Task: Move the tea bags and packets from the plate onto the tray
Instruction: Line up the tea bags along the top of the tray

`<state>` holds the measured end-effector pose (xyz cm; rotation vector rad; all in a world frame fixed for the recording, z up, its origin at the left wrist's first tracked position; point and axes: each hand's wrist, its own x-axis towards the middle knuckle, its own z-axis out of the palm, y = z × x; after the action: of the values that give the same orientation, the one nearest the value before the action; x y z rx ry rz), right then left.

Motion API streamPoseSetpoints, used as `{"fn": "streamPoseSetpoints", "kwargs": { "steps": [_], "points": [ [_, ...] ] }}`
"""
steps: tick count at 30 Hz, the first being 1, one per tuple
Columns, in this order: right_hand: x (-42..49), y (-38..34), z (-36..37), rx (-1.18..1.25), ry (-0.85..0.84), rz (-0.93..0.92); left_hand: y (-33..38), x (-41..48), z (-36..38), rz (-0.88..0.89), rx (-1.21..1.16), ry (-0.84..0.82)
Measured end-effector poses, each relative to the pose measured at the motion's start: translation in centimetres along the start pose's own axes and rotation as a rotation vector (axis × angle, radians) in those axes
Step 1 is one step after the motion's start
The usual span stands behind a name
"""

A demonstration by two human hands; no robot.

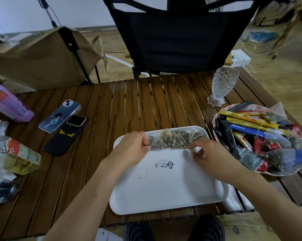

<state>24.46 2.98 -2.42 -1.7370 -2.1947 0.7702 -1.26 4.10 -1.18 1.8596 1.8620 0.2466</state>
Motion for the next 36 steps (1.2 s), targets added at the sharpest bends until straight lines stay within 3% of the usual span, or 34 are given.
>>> {"fn": "streamPoseSetpoints", "kwargs": {
  "steps": [11, 19, 23, 30, 32, 36],
  "points": [
    [-0.5, -0.7, -0.9, -0.080, 0.008, 0.013, 0.0, -1.9, -1.8, -0.004, 0.109, -0.081],
    [-1.7, -1.1, -2.7, -0.130, 0.092, 0.031, 4.3, -3.8, -0.1, 0.195, 0.116, 0.020],
    [-2.6, -0.2, -5.2, -0.221, 0.215, 0.070, 6.0, -3.4, 1.0, 0.295, 0.154, 0.076],
    [-3.1, 4.7, -10.0, -0.232, 0.627, 0.215, 6.3, -3.4, 1.1, 0.341, 0.196, 0.064],
    [-2.6, 6.1, -10.5, -0.319, 0.620, 0.309, 6.3, -3.5, 1.1, 0.340, 0.201, 0.056],
    [-1.6, 7.9, -10.3, -0.298, 0.454, 0.451, 6.1, -3.3, 1.0, 0.338, 0.206, 0.042]
  ]
}}
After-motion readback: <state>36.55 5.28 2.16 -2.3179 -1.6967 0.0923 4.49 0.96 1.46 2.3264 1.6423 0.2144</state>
